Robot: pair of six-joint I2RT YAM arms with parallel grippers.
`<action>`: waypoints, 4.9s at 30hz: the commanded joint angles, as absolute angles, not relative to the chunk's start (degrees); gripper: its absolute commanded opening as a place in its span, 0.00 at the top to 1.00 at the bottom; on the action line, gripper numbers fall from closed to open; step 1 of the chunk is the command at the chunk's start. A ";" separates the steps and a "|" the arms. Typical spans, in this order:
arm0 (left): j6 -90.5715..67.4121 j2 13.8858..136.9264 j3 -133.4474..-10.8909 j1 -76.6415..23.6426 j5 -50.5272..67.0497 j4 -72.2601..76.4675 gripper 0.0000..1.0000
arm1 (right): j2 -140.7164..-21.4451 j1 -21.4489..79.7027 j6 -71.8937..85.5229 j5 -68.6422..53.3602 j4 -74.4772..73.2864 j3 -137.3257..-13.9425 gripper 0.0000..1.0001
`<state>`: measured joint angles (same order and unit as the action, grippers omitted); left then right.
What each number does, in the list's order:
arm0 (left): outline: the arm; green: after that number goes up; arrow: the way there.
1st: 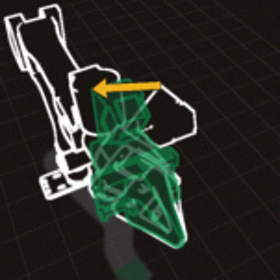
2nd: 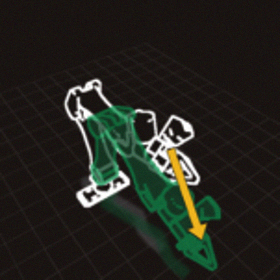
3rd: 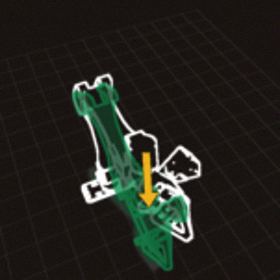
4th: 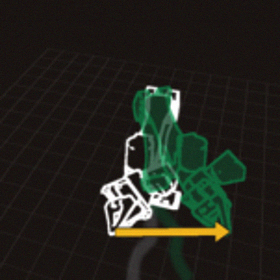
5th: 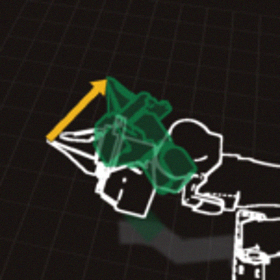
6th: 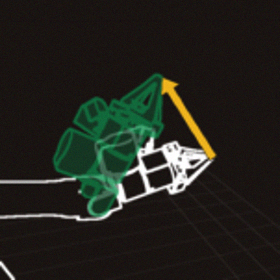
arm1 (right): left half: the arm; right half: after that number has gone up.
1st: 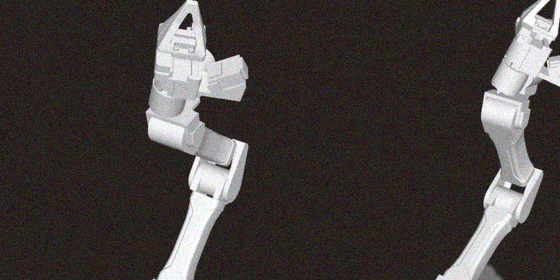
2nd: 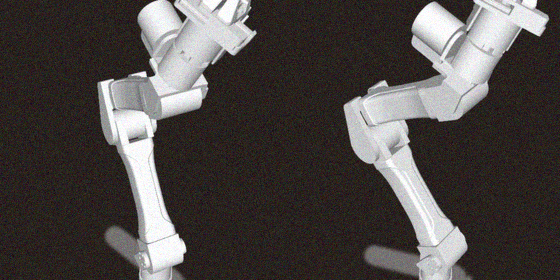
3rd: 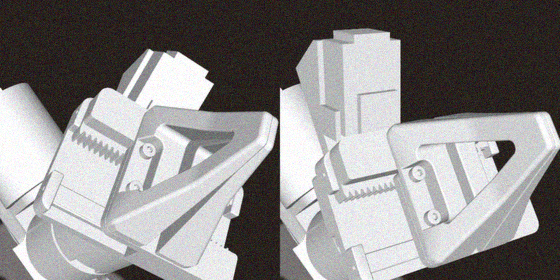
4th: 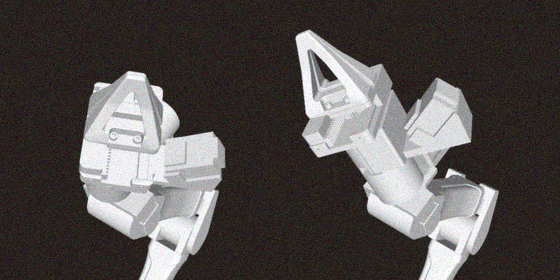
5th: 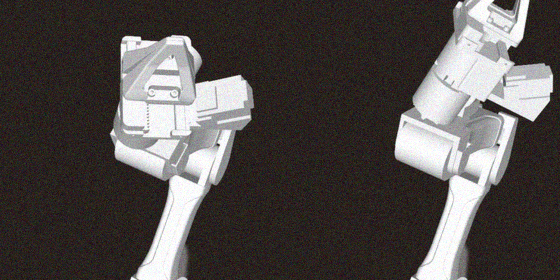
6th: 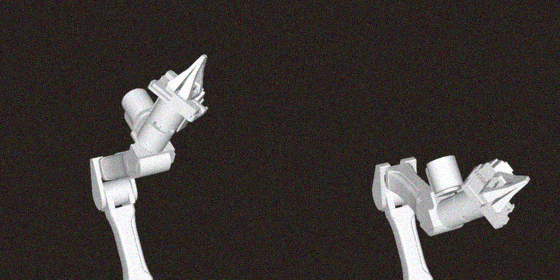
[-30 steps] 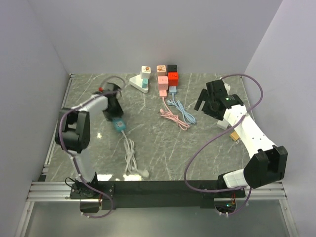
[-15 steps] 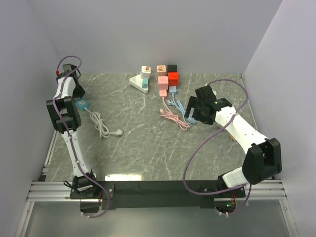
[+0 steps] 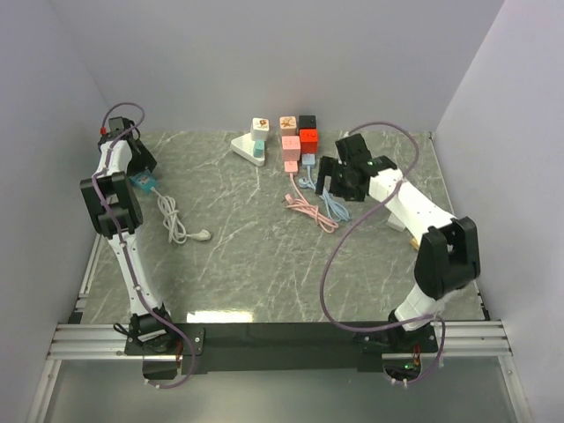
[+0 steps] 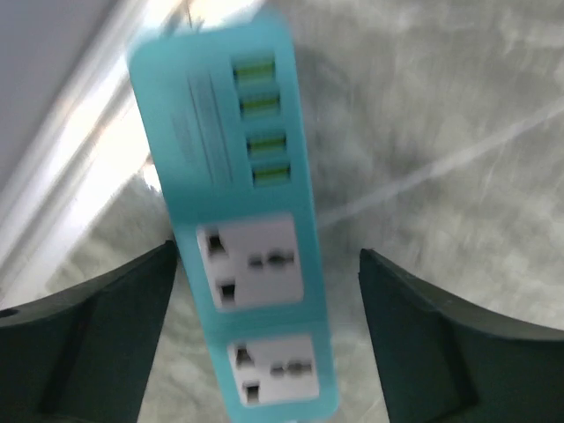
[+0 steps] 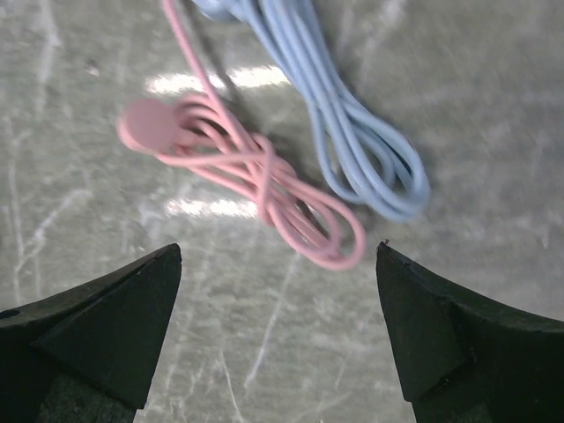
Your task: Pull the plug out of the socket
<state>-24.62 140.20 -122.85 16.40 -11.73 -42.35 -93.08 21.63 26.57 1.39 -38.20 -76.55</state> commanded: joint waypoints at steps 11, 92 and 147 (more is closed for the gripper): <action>-28.74 109.47 -103.93 15.65 7.95 -42.99 0.01 | -112.49 26.98 17.66 -7.73 -36.48 -94.83 0.09; -34.44 63.81 -46.15 0.98 27.51 -27.87 0.01 | -119.17 37.97 34.54 9.06 -51.77 -106.97 0.04; -49.21 84.20 -41.75 -27.68 18.11 4.56 0.00 | -110.13 32.43 32.16 -35.60 -25.93 -86.40 1.00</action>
<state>-46.63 84.68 -41.15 -25.98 19.81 -2.11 -111.98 31.73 28.49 -29.41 -30.39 -85.71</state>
